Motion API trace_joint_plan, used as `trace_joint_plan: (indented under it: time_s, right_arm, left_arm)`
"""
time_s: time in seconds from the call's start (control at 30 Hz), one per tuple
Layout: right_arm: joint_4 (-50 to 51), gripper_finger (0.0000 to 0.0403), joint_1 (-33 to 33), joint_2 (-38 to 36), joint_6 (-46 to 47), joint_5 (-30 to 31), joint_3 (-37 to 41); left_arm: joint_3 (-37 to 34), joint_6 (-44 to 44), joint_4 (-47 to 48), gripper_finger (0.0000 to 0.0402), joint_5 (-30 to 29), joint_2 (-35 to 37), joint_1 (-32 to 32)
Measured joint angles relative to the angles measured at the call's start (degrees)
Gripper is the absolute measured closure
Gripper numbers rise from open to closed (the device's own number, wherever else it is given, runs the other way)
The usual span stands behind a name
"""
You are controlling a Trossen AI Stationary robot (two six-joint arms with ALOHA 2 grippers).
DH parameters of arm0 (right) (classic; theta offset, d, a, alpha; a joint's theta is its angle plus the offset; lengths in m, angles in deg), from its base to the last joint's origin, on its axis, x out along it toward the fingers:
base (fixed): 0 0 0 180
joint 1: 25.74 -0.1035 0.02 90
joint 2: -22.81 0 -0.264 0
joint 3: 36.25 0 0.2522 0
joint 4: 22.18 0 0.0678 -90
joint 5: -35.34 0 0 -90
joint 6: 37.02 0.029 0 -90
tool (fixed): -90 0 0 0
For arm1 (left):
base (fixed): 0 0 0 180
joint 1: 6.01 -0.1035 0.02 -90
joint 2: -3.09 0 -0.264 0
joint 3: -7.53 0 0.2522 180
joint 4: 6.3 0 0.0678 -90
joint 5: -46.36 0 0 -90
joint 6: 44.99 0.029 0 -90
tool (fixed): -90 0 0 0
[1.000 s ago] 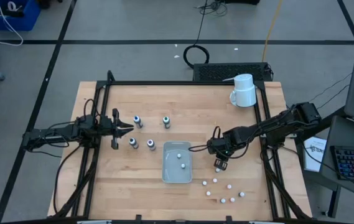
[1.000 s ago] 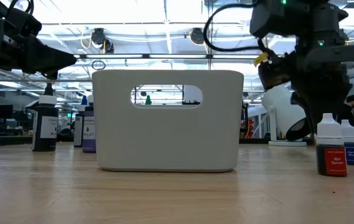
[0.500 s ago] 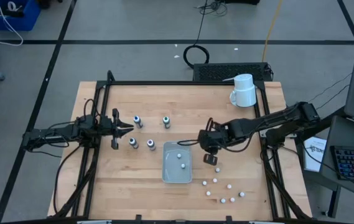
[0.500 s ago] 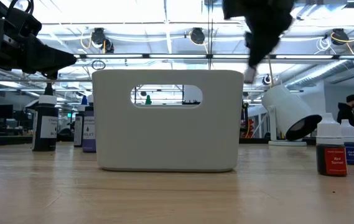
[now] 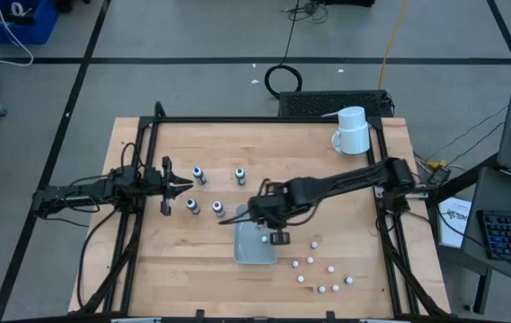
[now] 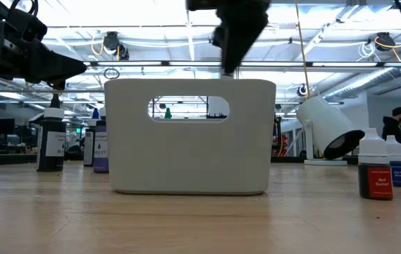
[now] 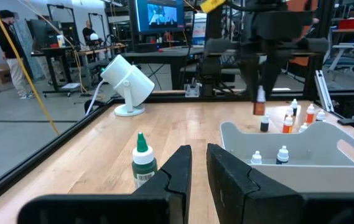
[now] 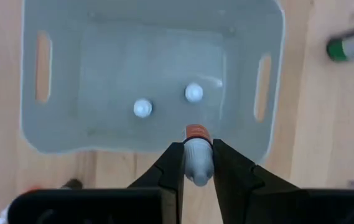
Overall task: Pick & Place food coloring
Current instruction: Put the small orange food coloring bottle into the white bin
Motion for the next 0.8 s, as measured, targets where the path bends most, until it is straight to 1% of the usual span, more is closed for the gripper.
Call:
trace_joint_plan:
  time_s: [0.07,0.13,0.37,0.47,0.57,0.63,0.8]
  right_arm:
    - [0.43,0.0354,0.41,2.26,-1.41,-1.9,-2.4]
    - [-0.02,0.0354,0.8,3.89,-2.31,-4.16,-3.21]
    - [-1.03,0.0354,1.89,7.43,-3.97,-4.44,-2.75]
    - [-1.08,0.0354,2.29,8.56,-4.03,-6.05,-2.72]
    - [-0.87,0.0354,2.29,9.55,-4.51,-6.13,-2.68]
    - [-0.71,0.0354,2.29,9.87,-4.92,-7.18,-2.68]
    - [-2.23,0.0354,2.29,9.8,-5.09,-7.57,-1.45]
  left_arm:
    - [0.01,0.02,0.0,0.0344,0.01,0.0,-0.01]
    - [-0.01,0.02,0.0,0.0344,0.01,0.0,-0.01]
    - [0.01,0.02,0.0,0.0344,0.01,0.0,-0.01]
    - [0.0,0.01,0.0,0.0344,0.01,0.02,0.01]
    - [-0.01,0.01,0.0,0.0344,-0.01,0.0,0.01]
    - [0.0,0.01,0.01,0.0344,0.01,0.01,0.0]
    - [-0.01,0.01,0.0,0.0344,0.0,0.01,-0.01]
